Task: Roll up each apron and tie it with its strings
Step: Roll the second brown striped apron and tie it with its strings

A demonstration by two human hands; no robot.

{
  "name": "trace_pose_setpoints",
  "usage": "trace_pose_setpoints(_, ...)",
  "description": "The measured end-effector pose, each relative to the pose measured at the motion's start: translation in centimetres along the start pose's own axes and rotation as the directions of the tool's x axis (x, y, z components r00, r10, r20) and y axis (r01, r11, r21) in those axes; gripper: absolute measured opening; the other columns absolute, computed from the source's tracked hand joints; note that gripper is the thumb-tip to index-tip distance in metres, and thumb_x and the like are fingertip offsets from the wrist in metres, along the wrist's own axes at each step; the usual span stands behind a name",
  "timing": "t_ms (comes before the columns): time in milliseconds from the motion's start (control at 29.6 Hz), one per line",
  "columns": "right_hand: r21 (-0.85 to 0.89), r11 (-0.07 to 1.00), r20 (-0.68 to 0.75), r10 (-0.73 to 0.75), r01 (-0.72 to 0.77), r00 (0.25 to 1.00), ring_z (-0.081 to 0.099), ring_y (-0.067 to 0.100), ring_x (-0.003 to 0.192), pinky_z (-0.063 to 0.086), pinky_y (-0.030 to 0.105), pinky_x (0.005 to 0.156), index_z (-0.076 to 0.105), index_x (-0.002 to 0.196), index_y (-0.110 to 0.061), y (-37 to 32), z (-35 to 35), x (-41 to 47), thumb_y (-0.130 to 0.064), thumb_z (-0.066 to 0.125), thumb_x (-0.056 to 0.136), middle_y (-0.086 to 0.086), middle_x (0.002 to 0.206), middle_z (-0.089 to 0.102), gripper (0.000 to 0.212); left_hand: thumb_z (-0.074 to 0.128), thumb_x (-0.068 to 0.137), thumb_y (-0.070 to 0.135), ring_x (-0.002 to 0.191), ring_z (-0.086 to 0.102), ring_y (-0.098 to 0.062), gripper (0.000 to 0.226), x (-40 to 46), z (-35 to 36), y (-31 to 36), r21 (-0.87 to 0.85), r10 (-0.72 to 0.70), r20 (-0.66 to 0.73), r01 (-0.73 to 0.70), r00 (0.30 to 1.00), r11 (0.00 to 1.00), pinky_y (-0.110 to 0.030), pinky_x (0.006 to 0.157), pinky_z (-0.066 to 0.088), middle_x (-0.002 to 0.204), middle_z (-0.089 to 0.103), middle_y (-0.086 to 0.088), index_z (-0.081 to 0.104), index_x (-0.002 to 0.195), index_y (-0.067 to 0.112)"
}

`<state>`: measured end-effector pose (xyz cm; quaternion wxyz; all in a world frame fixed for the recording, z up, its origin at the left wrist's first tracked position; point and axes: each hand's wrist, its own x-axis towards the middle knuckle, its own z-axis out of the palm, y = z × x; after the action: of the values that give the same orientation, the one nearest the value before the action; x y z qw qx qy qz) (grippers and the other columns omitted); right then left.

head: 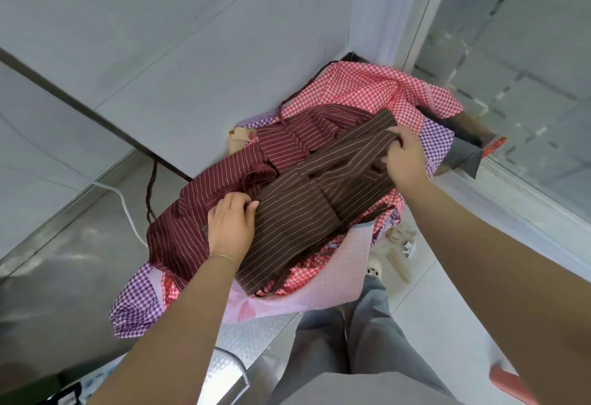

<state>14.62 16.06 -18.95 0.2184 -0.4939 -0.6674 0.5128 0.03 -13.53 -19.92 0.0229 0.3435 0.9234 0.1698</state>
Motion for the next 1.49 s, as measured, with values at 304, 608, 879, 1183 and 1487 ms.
trace_pose_setpoints(304, -0.247, 0.948, -0.190, -0.251, 0.202, 0.949, 0.055, 0.016, 0.103, 0.046, 0.025, 0.085, 0.055, 0.121, -0.013, -0.4, 2.1, -4.9, -0.009, 0.049, 0.092, 0.006, 0.121, 0.051, 0.030, 0.026, 0.101, 0.045, 0.092, 0.061, -0.030, 0.046, 1.4, -0.5, -0.6, 0.210, -0.119, 0.253, 0.065, 0.960, 0.976, -0.042, 0.081, 0.044, 0.103, 0.066, -0.010, 0.049, 0.121, 0.011)
trace_pose_setpoints(608, -0.141, 0.402, 0.635, -0.665, 0.905, 0.394, 0.063, 0.015, 0.073, 0.055, 0.029, 0.062, 0.072, 0.082, -0.018, 6.7, 8.2, -17.4, -0.036, 0.050, 0.095, -0.003, 0.079, 0.070, 0.030, 0.064, 0.085, 0.053, 0.095, 0.065, -0.021, 0.043, 2.1, -4.1, -4.7, -0.053, -0.360, 0.660, 0.519, 0.659, 0.853, -0.033, 0.076, 0.053, 0.101, 0.067, 0.000, 0.059, 0.107, 0.016)
trace_pose_setpoints(879, -0.337, 0.289, 0.746, -0.499, 0.896, 0.441, 0.056, 0.019, 0.088, 0.046, 0.032, 0.077, 0.066, 0.097, -0.022, 5.5, 10.9, -20.9, -0.051, 0.065, 0.075, -0.003, 0.093, 0.062, 0.036, 0.070, 0.087, 0.016, 0.101, 0.067, -0.022, 0.031, 1.0, -3.9, -4.8, -0.486, -0.372, 0.750, 0.838, 0.546, 0.249, -0.037, 0.081, 0.056, 0.110, 0.071, -0.011, 0.061, 0.115, 0.006)
trace_pose_setpoints(1183, -0.430, 0.324, 0.784, -0.329, 0.843, 0.527, 0.056, 0.024, 0.093, 0.044, 0.044, 0.096, 0.072, 0.076, -0.016, 2.5, 11.0, -22.2, -0.043, 0.054, 0.078, 0.003, 0.092, 0.062, 0.033, 0.073, 0.085, 0.020, 0.096, 0.068, -0.023, 0.023, 1.2, -3.4, -4.6, -0.485, -0.476, 0.612, 0.775, 0.632, 0.405, -0.041, 0.081, 0.059, 0.105, 0.070, -0.009, 0.062, 0.103, 0.013)
trace_pose_setpoints(1487, -0.711, 0.683, 0.701, 0.670, 0.168, 0.244, 0.066, 0.022, 0.060, 0.056, 0.032, 0.068, 0.064, 0.088, -0.003, -6.5, 1.6, -17.0, -0.053, 0.028, 0.101, 0.009, 0.068, 0.069, 0.062, 0.073, 0.085, 0.020, 0.093, 0.067, -0.025, 0.024, 1.6, -3.6, -4.4, -0.386, -0.478, 0.525, 0.698, 0.704, 0.603, -0.037, 0.065, 0.060, 0.107, 0.064, -0.010, 0.059, 0.103, 0.013)
